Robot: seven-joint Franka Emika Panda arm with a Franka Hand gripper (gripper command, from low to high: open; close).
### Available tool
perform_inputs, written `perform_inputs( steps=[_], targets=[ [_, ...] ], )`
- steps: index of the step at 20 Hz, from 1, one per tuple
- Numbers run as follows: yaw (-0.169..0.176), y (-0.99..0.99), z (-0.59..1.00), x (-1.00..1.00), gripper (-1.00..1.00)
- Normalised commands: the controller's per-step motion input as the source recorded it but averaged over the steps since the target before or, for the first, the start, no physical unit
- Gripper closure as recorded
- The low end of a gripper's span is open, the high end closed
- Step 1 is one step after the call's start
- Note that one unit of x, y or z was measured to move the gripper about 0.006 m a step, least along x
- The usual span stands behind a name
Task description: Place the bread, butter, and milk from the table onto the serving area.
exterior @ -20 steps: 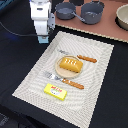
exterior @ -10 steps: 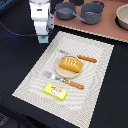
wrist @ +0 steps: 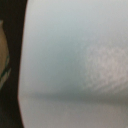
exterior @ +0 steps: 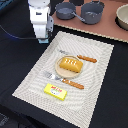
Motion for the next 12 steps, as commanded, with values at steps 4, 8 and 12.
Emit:
perform_inputs(
  steps=[4, 8, 12],
  targets=[
    [0.000, 0.00, -0.16, -0.16, 1.00],
    [0.000, 0.00, -0.10, -0.13, 1.00],
    [0.000, 0.00, -0.03, -0.05, 1.00]
  ],
)
